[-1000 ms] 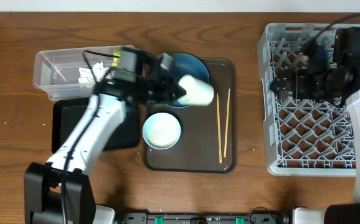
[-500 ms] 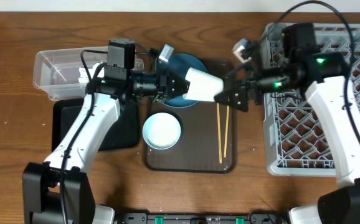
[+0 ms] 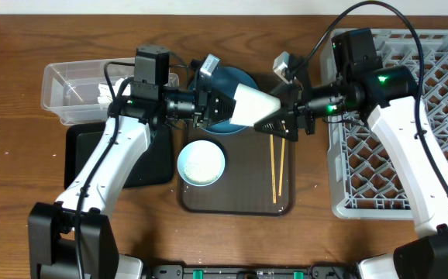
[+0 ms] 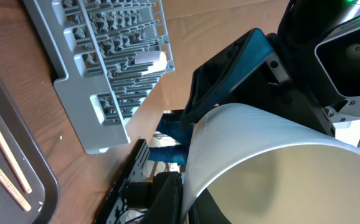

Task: Sort waste into correct bins and load items into the dishwasher rack
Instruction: 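Hand the white cup from the left gripper to the right gripper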

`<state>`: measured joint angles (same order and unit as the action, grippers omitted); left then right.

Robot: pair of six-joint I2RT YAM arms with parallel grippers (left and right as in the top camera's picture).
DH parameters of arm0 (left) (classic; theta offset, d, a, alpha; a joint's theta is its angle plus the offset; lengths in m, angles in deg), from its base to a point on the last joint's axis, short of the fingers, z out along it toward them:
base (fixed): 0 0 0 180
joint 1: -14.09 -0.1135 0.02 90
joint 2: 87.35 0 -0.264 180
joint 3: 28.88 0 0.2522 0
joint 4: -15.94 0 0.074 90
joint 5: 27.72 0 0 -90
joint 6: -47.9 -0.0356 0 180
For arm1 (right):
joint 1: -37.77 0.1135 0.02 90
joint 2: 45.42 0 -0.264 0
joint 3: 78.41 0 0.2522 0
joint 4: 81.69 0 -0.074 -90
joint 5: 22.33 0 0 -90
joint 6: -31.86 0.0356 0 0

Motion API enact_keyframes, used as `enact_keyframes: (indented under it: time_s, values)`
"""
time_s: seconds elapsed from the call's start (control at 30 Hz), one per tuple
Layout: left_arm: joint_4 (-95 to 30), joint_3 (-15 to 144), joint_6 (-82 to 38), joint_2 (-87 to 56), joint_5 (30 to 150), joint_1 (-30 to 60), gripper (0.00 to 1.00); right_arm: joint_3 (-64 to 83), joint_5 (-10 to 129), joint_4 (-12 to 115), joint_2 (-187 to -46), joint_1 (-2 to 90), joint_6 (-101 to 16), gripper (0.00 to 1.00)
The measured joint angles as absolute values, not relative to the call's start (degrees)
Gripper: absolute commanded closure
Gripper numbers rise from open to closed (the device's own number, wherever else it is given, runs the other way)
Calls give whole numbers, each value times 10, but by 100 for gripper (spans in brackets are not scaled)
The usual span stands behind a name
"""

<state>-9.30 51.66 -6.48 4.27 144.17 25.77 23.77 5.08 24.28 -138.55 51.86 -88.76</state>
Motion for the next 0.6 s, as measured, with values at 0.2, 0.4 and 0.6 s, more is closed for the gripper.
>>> enact_keyframes:
  time_s: [0.2,0.4,0.6]
  values:
    - [-93,517,-63,43,1445,258,94,238,48,246,-1385,519,-888,50]
    - [-93,517,-77,43,1442,258,59,238,85,245,-1385,519,-862,64]
    - [-198,517,-123,44,1332,254,51,238,260,219,-1384,522,-766,67]
